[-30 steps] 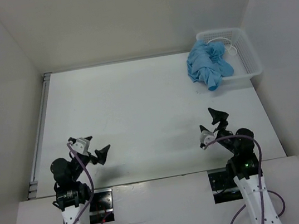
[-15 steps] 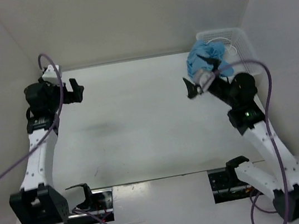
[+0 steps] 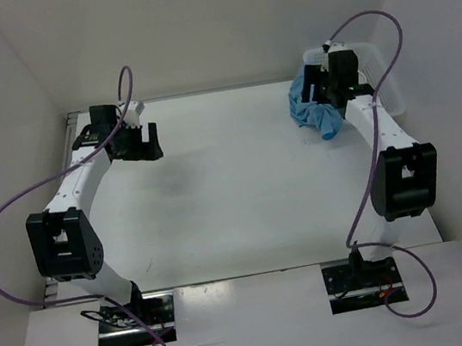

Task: Fold and stack the shorts
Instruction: Grab the shorts from the pile

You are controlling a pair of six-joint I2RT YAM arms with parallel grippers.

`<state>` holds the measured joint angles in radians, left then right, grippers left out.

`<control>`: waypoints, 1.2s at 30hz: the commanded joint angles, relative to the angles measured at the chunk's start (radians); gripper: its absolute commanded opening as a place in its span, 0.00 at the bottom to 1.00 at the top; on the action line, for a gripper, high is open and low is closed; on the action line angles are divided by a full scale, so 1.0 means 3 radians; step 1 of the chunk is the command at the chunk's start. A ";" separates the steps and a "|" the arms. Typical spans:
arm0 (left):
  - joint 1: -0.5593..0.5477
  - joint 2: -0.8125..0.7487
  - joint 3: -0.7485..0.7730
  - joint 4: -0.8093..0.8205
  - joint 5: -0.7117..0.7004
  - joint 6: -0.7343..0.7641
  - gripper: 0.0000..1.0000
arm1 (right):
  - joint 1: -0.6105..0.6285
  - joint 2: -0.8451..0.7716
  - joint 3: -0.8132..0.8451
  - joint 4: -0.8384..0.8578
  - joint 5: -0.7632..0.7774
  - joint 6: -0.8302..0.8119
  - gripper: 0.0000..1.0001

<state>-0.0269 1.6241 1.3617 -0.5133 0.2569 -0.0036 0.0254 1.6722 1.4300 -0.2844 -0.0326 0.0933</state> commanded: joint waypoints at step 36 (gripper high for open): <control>-0.0406 0.1198 0.1029 -0.0293 -0.0008 0.0012 1.00 | -0.0719 0.1421 0.0889 0.0207 0.0978 0.0860 0.00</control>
<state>-0.1493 1.9732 1.6344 -0.5999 0.2401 -0.0036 -0.1841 2.1460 1.6501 -0.2756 0.2893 0.3744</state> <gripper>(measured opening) 0.998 0.041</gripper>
